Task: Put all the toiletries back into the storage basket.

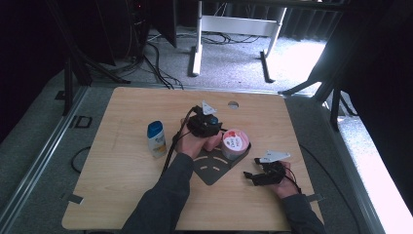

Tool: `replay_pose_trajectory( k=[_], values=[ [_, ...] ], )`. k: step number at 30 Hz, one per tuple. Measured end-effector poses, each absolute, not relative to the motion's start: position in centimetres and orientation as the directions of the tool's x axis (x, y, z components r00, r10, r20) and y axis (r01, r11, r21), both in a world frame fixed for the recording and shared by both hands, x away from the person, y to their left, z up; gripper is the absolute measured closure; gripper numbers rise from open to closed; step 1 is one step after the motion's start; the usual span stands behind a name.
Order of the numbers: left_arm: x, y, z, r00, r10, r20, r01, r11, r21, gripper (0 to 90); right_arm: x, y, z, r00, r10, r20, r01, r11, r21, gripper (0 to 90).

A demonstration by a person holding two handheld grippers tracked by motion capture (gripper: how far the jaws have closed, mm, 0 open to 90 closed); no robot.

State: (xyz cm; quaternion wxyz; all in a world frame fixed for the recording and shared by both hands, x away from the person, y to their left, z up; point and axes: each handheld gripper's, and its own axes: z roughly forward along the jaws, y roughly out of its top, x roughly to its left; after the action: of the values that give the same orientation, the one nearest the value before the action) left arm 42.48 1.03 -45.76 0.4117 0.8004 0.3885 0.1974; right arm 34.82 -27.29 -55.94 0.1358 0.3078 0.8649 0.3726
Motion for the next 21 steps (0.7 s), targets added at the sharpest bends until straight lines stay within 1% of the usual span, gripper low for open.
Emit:
replay_pose_trajectory(
  k=[9,21],
  values=[
    [43.3,0.3,-46.1,0.611,0.792,-0.005,0.474,-0.36,0.804,53.0,34.8,-27.3,-55.9,-0.774,0.634,-0.005,0.432,0.533,0.728,23.2],
    [43.7,0.0,-46.1,0.579,0.815,-0.028,0.491,-0.321,0.81,53.0,34.8,-27.3,-55.9,-0.773,0.634,-0.005,0.432,0.533,0.728,23.2]
  ],
)
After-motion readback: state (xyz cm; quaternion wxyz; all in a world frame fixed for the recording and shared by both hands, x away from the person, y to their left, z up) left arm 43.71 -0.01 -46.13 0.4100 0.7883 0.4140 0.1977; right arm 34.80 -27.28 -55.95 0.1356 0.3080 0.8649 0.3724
